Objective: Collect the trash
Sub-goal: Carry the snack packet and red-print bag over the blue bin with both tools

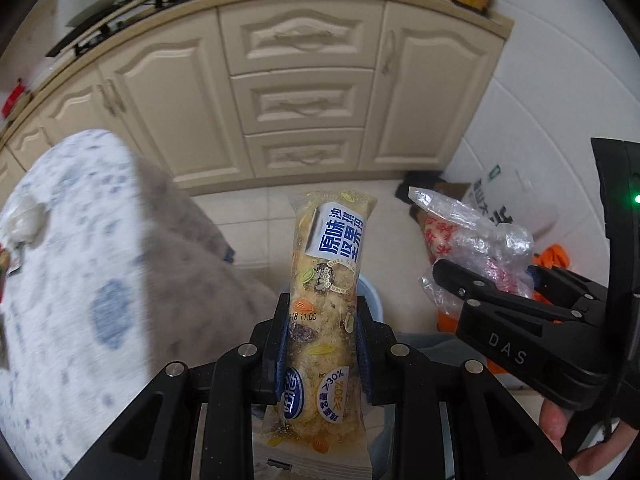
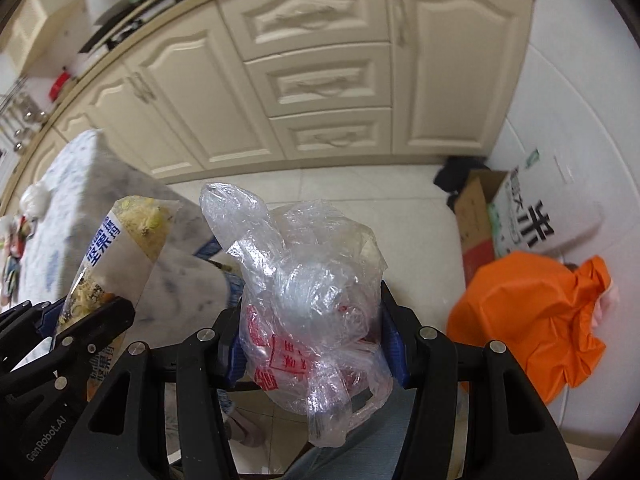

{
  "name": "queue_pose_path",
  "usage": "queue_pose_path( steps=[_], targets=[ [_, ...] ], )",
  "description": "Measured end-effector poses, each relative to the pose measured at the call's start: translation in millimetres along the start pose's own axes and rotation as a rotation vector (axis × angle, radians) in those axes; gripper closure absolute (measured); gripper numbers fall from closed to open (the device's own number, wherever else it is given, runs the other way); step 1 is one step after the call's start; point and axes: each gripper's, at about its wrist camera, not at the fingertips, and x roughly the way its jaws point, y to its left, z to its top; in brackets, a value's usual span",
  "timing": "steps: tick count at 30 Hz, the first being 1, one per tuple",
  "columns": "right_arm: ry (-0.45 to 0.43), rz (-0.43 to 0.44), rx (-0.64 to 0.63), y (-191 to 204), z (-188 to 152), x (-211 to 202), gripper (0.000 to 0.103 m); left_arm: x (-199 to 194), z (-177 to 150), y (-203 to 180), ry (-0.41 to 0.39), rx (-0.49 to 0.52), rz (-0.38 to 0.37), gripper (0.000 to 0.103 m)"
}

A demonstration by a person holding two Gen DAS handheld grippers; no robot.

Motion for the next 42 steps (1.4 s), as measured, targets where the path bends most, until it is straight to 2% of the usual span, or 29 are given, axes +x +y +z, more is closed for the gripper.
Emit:
queue_pose_path(
  steps=[6, 7, 10, 11, 18, 26, 29, 30, 32, 42],
  targets=[
    [0.030, -0.024, 0.030, -22.7, 3.4, 13.2, 0.048, 41.5, 24.4, -11.1, 0.047, 0.007, 0.008, 0.075],
    [0.036, -0.025, 0.035, -24.8, 3.4, 15.2, 0.048, 48.6, 28.6, -12.5, 0.060, 0.002, 0.018, 0.071],
    [0.052, -0.033, 0.044, -29.8, 2.4, 21.1, 0.048, 63.8, 39.3, -14.2, 0.074, -0.021, 0.065, 0.034],
    [0.059, -0.035, 0.046, -31.3, 1.6, 23.1, 0.048, 66.1, 41.9, -14.4, 0.055, -0.026, 0.083, 0.032],
    [0.093, -0.037, 0.053, -32.2, -3.5, 32.7, 0.048, 72.3, 37.7, -12.9, 0.061, -0.045, 0.109, 0.032],
    [0.090, 0.000, 0.005, -6.2, 2.5, 31.7, 0.048, 47.4, 24.6, -6.1, 0.040, -0.078, 0.120, 0.032],
    [0.085, 0.012, 0.002, 4.0, 6.3, 30.8, 0.039, 40.2, 20.8, -1.8, 0.030, -0.093, 0.121, 0.032],
    [0.086, 0.016, 0.003, 6.1, 7.6, 30.2, 0.029, 36.8, 18.3, -0.2, 0.028, -0.096, 0.122, 0.032],
    [0.073, 0.018, 0.001, 9.9, 8.7, 27.1, 0.020, 31.7, 14.8, 2.3, 0.023, -0.101, 0.124, 0.032],
    [0.074, -0.012, -0.012, 12.9, 7.0, 20.4, 0.020, 9.9, 8.3, 14.7, 0.015, -0.116, 0.096, 0.032]
  ],
)
